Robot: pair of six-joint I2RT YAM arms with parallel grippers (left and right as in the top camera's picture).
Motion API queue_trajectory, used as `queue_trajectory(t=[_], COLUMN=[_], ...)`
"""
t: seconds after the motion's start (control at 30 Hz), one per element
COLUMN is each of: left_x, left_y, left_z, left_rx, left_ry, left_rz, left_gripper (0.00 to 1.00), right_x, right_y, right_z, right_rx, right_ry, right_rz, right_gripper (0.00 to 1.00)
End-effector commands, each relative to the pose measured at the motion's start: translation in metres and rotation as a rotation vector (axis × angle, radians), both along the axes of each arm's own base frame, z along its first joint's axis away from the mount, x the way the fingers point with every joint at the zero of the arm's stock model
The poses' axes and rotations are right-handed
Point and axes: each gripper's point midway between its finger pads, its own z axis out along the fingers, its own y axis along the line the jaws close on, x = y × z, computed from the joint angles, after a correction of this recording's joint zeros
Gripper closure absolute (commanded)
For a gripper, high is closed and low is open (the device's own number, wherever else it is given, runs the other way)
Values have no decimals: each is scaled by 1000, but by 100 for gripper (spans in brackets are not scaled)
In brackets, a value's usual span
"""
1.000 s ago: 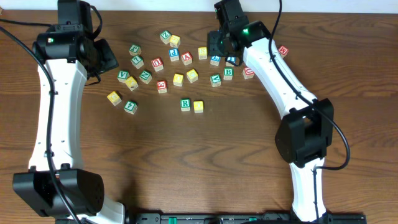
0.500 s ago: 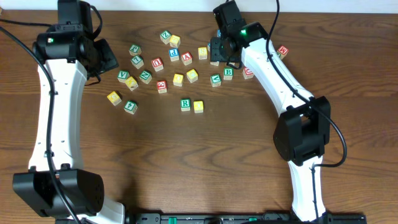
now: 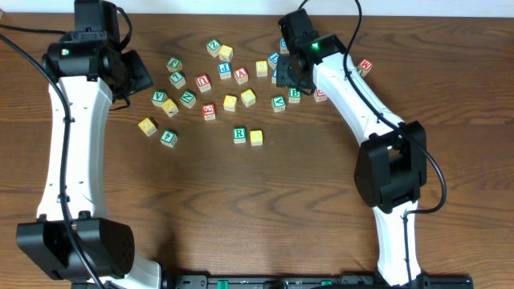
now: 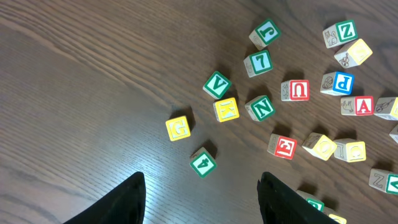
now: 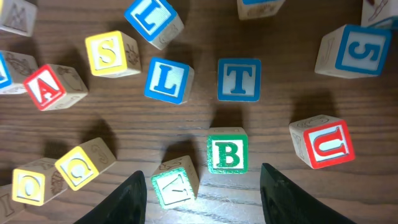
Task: Spell out ROBOT
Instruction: 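Move the right gripper over the pile above the green B block, then lower the right gripper onto the green B block and close it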
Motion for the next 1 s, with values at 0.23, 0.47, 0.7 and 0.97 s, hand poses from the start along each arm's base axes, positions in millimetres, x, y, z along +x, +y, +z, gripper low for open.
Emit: queue_trajectory(t=[0.23, 0.47, 0.7, 0.97], left_x=[1, 1, 1, 1], left_y=[1, 1, 1, 1], left_z=[-3, -3, -3, -3], left_rx=[0, 0, 0, 0], left_ry=[11, 11, 11, 10], left_rz=[6, 6, 6, 6], left_gripper=[43, 43, 43, 43], right_x=[3, 3, 4, 4], right_y=[-8, -8, -11, -15], right_z=[-10, -27, -50, -67], right_rx=[-10, -20, -35, -49], right_ry=[3, 26, 57, 80], right_rz=[-31, -31, -44, -53], right_gripper=[47, 47, 49, 58])
